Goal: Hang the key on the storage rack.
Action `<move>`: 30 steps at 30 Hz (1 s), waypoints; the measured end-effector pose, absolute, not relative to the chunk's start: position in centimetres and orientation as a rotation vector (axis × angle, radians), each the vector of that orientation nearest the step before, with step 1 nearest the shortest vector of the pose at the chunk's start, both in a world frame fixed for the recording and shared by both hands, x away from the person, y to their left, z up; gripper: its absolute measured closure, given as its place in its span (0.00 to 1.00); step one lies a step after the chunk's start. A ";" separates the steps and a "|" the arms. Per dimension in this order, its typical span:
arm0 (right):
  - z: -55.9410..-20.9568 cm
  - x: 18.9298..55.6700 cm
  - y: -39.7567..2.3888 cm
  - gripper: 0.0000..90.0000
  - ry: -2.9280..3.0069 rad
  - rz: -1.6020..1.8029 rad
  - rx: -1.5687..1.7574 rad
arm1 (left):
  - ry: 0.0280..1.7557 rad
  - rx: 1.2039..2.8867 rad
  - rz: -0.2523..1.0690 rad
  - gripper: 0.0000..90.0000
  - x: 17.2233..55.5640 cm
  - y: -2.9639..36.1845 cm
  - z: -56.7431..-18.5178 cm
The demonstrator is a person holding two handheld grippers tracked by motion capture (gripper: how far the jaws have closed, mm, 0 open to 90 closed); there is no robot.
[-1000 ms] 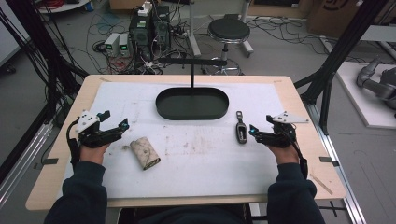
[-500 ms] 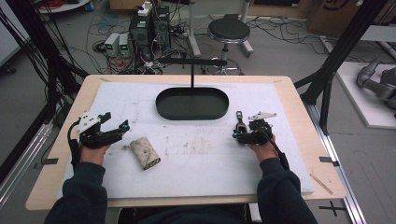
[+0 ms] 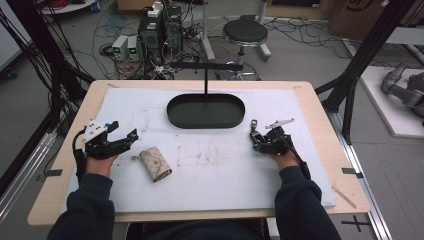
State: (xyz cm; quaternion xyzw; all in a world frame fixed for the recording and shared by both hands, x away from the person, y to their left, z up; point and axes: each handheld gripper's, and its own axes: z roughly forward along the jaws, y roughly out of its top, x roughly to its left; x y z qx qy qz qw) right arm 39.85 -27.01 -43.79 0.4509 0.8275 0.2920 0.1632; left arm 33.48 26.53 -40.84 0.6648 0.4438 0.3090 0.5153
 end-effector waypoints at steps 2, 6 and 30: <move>-43.6 39.9 -27.4 0.54 2.407 0.817 1.245 | 1.071 1.598 0.742 0.25 33.5 26.6 -40.9; -43.5 39.9 -27.3 0.38 2.398 0.813 1.205 | 1.069 1.605 0.740 0.25 33.5 26.5 -40.9; -43.6 41.6 -25.2 0.55 2.366 0.781 1.284 | 1.077 1.612 0.737 0.26 33.6 26.5 -41.0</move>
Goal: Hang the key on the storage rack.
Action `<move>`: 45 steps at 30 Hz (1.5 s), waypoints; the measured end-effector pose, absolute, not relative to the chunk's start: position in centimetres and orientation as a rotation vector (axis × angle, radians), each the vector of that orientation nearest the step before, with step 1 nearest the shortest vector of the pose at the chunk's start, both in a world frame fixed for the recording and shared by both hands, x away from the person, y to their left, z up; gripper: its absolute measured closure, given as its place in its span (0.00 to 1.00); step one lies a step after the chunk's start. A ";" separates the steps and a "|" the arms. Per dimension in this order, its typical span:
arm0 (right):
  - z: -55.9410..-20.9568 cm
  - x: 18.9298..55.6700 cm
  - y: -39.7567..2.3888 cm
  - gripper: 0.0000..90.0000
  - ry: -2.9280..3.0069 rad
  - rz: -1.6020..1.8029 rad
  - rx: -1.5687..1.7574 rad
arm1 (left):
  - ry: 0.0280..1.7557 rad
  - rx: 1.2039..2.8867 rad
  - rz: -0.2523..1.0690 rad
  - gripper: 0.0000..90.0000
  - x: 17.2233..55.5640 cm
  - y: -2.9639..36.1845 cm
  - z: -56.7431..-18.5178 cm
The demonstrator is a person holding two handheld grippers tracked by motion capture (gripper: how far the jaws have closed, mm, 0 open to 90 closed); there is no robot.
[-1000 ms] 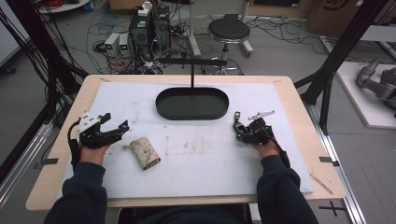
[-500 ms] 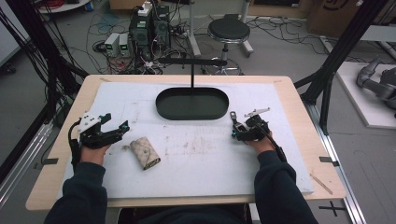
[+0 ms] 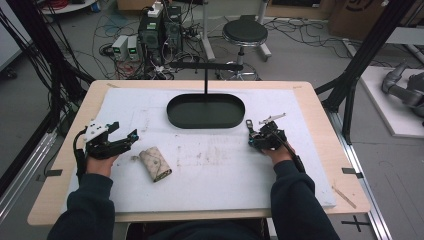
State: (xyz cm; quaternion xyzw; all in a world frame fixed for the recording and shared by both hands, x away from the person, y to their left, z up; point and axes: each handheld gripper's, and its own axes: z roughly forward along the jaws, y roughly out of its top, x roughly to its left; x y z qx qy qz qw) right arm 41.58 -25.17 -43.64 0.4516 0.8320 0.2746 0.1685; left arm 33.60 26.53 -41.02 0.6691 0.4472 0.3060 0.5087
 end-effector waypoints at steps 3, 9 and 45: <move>-43.4 41.4 -25.0 0.55 2.355 0.773 1.273 | 1.080 1.611 0.737 0.26 33.7 26.6 -41.1; -41.6 41.0 -25.7 0.55 2.271 0.873 1.272 | 1.084 1.615 0.737 0.26 33.7 26.6 -41.1; -28.9 44.8 -20.4 0.55 2.022 1.118 1.050 | 1.086 1.606 0.731 0.27 33.8 26.7 -41.1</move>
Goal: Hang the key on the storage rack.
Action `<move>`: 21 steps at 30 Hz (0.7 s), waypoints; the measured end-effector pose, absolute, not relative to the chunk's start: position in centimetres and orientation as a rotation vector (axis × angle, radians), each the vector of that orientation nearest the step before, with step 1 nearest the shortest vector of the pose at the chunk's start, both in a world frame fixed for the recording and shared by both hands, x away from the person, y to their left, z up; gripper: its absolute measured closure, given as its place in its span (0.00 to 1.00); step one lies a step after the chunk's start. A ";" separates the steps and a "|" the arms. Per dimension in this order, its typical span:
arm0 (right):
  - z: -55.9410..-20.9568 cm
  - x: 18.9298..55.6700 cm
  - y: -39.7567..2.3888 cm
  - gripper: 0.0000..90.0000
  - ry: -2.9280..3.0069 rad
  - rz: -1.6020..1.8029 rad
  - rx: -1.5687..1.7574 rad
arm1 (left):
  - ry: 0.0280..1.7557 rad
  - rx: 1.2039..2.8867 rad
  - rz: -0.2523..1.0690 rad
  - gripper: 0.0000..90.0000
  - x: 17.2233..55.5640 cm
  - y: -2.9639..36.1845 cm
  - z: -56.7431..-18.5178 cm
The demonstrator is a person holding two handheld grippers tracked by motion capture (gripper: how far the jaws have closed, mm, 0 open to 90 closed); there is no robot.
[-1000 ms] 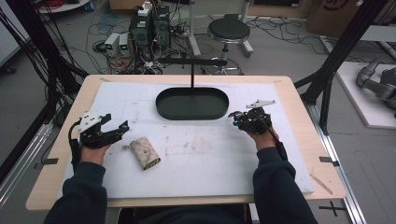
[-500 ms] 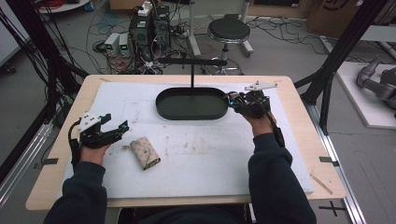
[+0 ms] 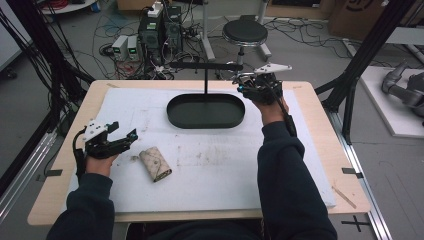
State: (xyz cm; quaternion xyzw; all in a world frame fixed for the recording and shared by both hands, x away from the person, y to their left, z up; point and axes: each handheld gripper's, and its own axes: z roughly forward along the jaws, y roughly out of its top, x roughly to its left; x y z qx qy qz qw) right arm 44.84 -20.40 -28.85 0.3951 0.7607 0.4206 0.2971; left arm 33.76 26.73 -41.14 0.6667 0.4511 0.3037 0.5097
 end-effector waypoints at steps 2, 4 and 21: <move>-28.3 45.1 -20.0 0.55 2.011 1.127 1.052 | 1.087 1.607 0.732 0.27 33.8 26.7 -41.1; -27.9 45.4 -19.7 0.55 1.997 1.129 1.042 | 1.088 1.606 0.733 0.27 33.8 26.8 -41.2; -26.7 47.2 -19.3 0.55 1.941 1.146 1.075 | 1.090 1.604 0.728 0.27 33.8 26.8 -41.2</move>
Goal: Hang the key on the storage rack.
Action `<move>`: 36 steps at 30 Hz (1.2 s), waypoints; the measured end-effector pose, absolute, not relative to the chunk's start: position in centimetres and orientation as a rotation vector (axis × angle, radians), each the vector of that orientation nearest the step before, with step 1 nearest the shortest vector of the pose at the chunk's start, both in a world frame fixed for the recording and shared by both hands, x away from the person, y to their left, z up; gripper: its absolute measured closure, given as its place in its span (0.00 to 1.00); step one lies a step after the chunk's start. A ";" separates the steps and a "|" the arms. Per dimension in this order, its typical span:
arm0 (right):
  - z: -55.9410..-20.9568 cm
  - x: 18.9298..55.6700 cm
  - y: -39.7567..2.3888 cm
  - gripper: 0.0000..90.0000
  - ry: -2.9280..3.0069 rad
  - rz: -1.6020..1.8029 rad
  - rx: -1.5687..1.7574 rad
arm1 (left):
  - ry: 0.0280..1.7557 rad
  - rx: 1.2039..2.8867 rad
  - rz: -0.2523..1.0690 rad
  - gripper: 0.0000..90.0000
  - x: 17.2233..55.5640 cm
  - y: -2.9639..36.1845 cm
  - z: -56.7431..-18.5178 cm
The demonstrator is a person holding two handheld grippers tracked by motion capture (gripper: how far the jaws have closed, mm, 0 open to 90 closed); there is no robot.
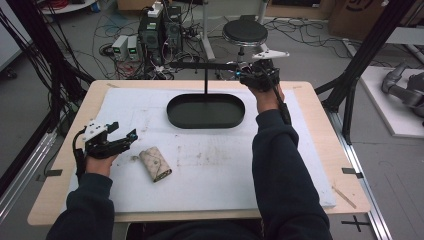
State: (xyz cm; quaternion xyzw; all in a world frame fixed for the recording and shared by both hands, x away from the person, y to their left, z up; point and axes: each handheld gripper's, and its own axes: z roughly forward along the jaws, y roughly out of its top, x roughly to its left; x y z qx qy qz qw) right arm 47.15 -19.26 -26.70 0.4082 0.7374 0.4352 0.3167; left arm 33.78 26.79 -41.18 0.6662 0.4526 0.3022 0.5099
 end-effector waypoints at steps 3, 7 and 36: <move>-26.6 47.7 -19.1 0.55 1.944 1.154 1.089 | 1.093 1.604 0.729 0.27 33.8 26.8 -41.2; -26.0 48.0 -18.4 0.55 1.946 1.135 1.079 | 1.094 1.603 0.724 0.27 33.8 26.9 -41.2; -34.6 50.4 -19.4 0.55 2.106 0.834 1.248 | 1.099 1.606 0.723 0.27 33.8 27.0 -41.3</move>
